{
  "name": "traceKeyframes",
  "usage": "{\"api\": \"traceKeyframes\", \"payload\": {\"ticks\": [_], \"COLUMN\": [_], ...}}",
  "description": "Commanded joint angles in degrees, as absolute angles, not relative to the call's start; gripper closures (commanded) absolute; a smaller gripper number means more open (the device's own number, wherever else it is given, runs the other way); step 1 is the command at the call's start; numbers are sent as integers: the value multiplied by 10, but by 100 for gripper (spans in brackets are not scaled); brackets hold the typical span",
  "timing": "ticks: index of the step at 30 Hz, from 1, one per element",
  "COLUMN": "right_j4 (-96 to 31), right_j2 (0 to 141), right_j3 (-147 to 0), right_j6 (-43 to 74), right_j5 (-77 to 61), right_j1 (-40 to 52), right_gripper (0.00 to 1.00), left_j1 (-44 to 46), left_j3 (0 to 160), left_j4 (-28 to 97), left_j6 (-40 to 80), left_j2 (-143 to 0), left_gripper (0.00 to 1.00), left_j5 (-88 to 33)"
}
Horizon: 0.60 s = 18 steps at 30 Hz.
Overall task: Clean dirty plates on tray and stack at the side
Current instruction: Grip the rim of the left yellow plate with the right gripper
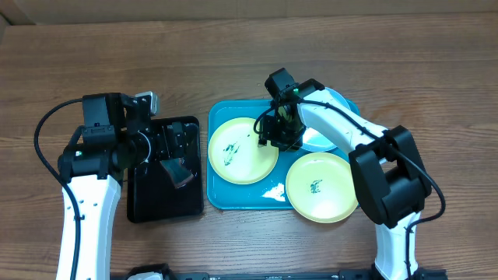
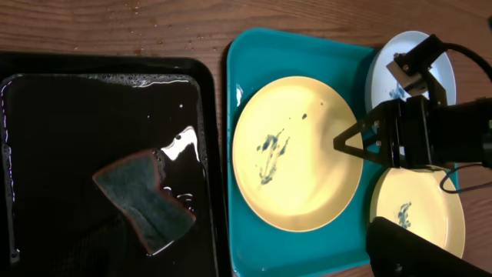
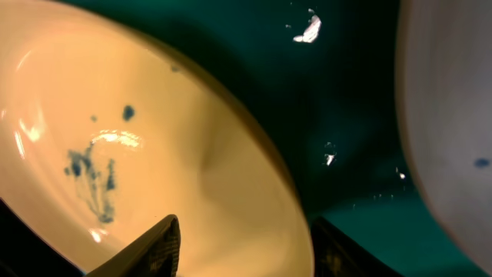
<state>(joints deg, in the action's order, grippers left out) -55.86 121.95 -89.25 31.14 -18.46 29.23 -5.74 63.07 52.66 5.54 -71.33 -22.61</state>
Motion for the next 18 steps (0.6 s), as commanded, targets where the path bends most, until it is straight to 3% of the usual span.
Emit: {"api": "traceKeyframes", "payload": {"ticks": [1, 5, 9, 12, 16, 18], "right_j4": [-556, -553, -551, -559, -573, -576], "right_j2": [1244, 1263, 1279, 1281, 1281, 1281], "right_j3": [-900, -900, -900, -900, -900, -900], "right_j6": [320, 320, 320, 320, 319, 320], "right_j5": [-180, -180, -180, -173, -150, -144], "right_j1": [296, 300, 303, 302, 303, 303], "right_gripper": [46, 47, 62, 82, 86, 93], "left_j1": [-60, -60, -60, -60, -60, -60], "left_j3": [643, 643, 643, 643, 643, 643], "left_j4": [527, 527, 527, 530, 529, 529], "left_j6": [54, 53, 53, 53, 54, 54], "left_j2": [-717, -717, -717, -717, -717, -717], "left_gripper": [0, 0, 0, 0, 0, 0], "left_j5": [-221, -221, -221, -221, -221, -222]}}
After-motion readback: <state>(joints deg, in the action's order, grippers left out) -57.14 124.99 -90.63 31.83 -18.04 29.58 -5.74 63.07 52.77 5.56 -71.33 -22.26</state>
